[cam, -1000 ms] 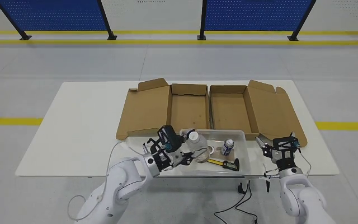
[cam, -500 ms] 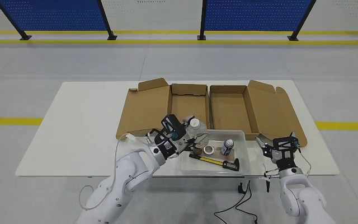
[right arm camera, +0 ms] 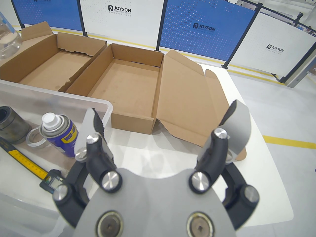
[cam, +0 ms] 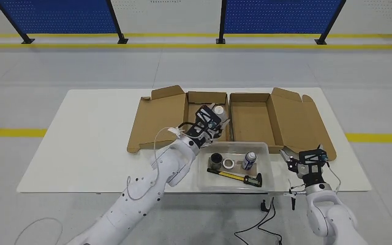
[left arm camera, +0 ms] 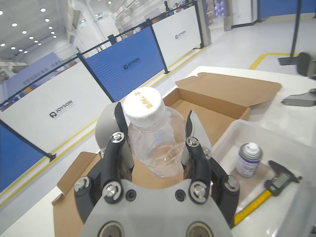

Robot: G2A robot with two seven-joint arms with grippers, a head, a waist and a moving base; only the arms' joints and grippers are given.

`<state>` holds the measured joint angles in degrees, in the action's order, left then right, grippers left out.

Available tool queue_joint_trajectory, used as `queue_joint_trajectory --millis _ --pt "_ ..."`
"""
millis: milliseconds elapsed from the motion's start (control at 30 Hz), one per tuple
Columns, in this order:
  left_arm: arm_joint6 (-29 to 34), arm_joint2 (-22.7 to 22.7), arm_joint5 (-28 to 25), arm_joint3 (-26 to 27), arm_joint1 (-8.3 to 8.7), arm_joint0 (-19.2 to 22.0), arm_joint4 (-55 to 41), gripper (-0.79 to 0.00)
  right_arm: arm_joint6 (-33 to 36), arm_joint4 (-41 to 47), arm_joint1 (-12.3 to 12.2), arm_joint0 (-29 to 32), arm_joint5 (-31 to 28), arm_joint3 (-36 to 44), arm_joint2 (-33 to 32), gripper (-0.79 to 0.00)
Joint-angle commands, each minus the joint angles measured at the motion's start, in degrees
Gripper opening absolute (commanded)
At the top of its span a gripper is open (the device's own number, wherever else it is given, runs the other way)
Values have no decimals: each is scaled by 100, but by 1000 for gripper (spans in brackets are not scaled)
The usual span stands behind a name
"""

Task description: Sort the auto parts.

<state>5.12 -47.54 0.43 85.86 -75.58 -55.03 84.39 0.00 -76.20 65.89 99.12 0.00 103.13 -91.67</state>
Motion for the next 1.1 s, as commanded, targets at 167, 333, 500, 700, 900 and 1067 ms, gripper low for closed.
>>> queue_joint_trajectory --millis 167,333,500,700,900,1067 --pt "-100 415 831 -1398 -320 519 127 -785 0 0 0 0 0 0 0 0" --pt "-226 541 1099 -2196 -501 740 49 -785 0 0 0 0 0 0 0 0" --pt "-447 601 1262 -2878 -648 931 66 -785 0 0 0 0 0 0 0 0" --pt "-589 564 1254 -3456 -798 1092 -154 -785 0 0 0 0 0 0 0 0" --pt "-644 555 1201 -3781 -919 1202 -232 -493 0 0 0 0 0 0 0 0" --pt "-617 566 1251 -3910 -990 1238 -119 0 0 0 0 0 0 0 0 0"
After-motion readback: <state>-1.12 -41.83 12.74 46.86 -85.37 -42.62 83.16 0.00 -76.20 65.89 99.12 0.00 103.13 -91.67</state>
